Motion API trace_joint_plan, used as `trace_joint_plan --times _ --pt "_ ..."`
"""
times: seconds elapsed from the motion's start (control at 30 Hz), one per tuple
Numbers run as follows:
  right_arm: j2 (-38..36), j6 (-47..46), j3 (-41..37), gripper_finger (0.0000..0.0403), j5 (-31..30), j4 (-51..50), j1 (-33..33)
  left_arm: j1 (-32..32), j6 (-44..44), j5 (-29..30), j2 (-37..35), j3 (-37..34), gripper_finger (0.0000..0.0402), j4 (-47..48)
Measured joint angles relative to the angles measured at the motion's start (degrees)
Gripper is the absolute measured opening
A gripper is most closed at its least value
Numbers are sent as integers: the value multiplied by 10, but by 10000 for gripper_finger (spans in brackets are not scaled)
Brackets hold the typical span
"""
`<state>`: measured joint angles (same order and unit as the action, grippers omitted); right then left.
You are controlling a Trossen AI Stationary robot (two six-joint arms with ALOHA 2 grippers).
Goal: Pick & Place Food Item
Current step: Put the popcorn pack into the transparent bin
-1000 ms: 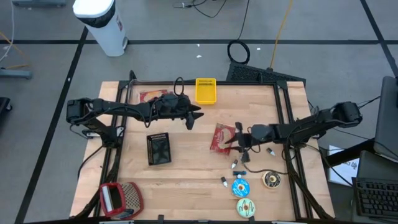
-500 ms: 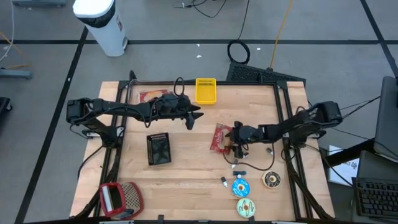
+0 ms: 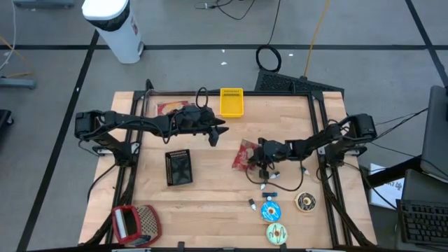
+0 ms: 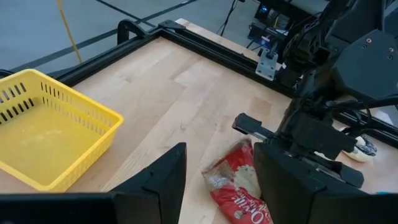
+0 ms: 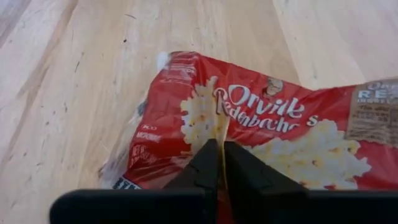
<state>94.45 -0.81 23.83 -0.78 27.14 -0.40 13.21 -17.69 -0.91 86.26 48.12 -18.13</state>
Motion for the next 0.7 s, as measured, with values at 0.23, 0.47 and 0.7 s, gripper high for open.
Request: trace_joint_plan --times 0.23,0.47,0.7 --pt "-35 34 -1 1 -7 41 0 0 -4 0 0 0 186 0" --pt "-151 129 -2 0 -51 74 -3 -2 -23 -4 0 0 186 -2" --pt "-230 208 -2 0 -84 82 -4 -11 -62 -22 0 0 186 -26"
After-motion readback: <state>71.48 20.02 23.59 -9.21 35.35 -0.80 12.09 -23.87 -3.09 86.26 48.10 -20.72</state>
